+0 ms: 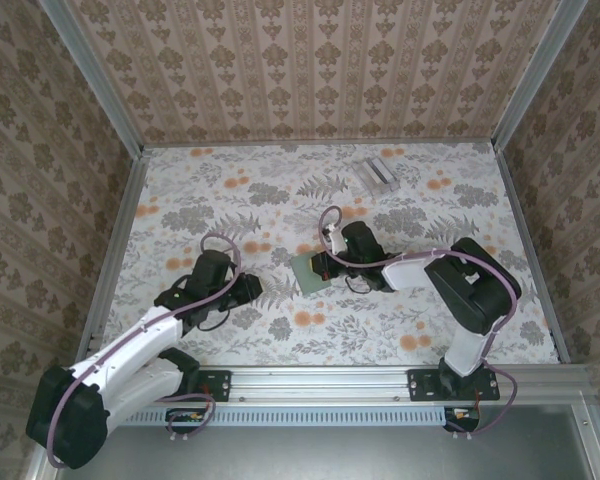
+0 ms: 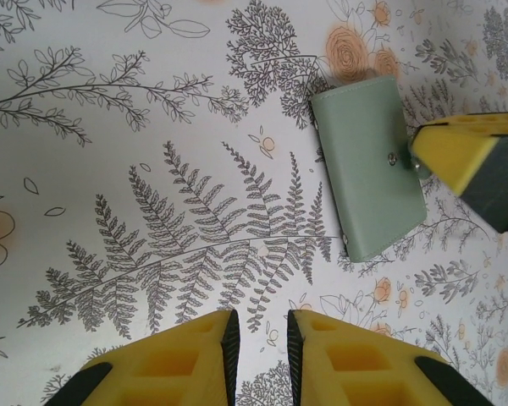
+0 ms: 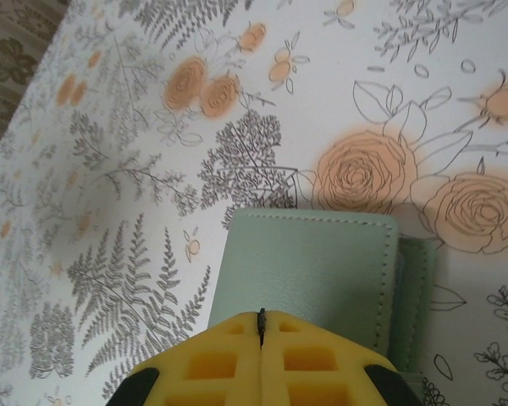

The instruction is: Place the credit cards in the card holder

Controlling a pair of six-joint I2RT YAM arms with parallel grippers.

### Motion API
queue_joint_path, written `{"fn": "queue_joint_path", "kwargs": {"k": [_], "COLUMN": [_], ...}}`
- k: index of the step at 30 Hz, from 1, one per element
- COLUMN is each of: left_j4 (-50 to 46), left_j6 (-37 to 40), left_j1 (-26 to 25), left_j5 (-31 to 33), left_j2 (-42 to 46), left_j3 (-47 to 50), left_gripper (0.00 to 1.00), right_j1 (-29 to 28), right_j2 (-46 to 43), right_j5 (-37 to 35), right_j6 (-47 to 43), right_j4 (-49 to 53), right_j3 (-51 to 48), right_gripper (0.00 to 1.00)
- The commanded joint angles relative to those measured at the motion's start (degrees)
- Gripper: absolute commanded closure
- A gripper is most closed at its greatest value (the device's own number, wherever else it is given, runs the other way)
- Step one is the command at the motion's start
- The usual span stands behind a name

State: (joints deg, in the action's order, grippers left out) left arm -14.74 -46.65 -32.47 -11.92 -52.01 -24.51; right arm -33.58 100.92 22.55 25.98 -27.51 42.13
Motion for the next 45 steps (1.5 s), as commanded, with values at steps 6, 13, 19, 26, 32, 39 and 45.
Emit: {"fn": "queue_joint_path", "kwargs": {"k": [6,13,19,26,32,39,45], "left_j4": [-1.2,2.9,4.2,4.5,4.7,4.6,4.6], "left_j6": [0.7,-0.8,-1.3,-1.4,-1.1,-1.2,-1.1], "left_j1": [0.6,0.5,0.3,0.2,0.2,0.2,0.2], "left_j5": [0.4,-1.2,-1.7,-1.4,-1.5,-1.6,-1.6], "left_j2": [0.7,-0.7,-1.8,-1.9,-2.2,-2.4,-2.4], "left_j3": [1.1,2.9,3.6,4.2,4.1,4.2,4.2], "left_gripper": [0.75,0.75,0.75,0.74,0.74,0.74,0.74], "right_j1": [0.7,-0.4,-0.5,-0.8,-1.1,-1.6,-2.2], "right_j2": [-1.7,1.2,2.9,4.2,4.6,4.5,6.1], "right_j5": [0.3,-1.8,-0.8,-0.9,-1.1,-1.4,-1.7], "right_j6": [-1.8,-2.7,-0.9,-0.7,-0.4,0.4,0.7], "right_j4": [4.3,5.4,3.6,2.9,2.8,2.3,1.6], "right_j3": [1.8,3.6,4.5,4.4,4.7,5.2,5.4], "right_gripper": [1.0,1.0,1.0,1.0,1.0,1.0,1.0]}}
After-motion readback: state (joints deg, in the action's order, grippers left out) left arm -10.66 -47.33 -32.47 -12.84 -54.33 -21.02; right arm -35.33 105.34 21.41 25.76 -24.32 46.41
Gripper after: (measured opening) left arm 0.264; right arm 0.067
